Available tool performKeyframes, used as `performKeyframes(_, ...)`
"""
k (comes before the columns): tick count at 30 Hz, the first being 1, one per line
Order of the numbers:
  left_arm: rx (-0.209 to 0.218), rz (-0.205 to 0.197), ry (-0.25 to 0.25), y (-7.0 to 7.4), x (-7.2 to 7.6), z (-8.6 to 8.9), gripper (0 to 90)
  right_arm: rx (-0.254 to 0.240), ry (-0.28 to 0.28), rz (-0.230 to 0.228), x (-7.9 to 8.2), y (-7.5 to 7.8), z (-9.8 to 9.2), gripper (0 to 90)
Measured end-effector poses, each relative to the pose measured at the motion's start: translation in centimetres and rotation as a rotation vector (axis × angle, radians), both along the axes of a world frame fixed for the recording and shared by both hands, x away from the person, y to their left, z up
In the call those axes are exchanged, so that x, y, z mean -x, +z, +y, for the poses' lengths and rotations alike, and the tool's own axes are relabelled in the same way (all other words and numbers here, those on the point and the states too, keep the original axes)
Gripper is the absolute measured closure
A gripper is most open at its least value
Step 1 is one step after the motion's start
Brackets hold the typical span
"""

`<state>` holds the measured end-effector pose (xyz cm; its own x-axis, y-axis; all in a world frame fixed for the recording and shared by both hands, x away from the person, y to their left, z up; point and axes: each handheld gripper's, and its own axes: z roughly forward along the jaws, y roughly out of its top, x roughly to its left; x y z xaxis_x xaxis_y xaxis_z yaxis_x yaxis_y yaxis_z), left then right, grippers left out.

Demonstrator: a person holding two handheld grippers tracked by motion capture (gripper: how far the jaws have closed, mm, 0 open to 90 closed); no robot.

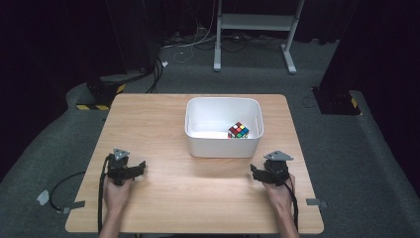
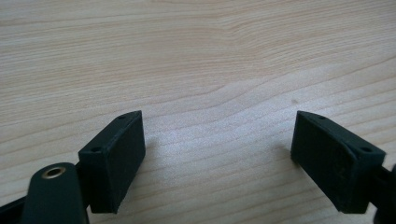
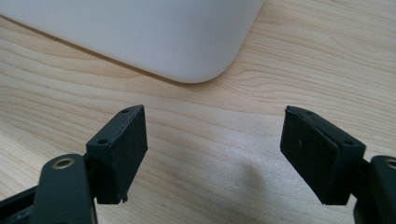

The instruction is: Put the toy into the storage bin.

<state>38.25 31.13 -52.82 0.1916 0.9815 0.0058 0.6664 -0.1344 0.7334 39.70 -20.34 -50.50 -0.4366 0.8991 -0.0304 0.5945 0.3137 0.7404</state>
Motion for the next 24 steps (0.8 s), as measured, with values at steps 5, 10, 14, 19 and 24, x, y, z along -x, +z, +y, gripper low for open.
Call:
performKeyframes(5,0.000,0.000,0.000,0.0,0.0,0.0,17.8,0.009,-0.015,0.001,-0.3,-0.1,-0.3,23.1)
performKeyframes(10,0.000,0.000,0.000,0.0,0.0,0.0,17.8,0.017,-0.024,0.010,-0.6,-0.4,-0.3,23.1)
performKeyframes(14,0.000,0.000,0.000,0.0,0.0,0.0,17.8,0.026,-0.027,0.010,-0.8,-0.5,-0.3,23.1)
performKeyframes(19,0.000,0.000,0.000,0.0,0.0,0.0,17.8,0.027,-0.033,0.017,-1.0,-0.7,-0.4,23.1)
performKeyframes(24,0.000,0.000,0.000,0.0,0.0,0.0,17.8,0.037,-0.035,0.021,-1.1,-0.9,-0.4,23.1)
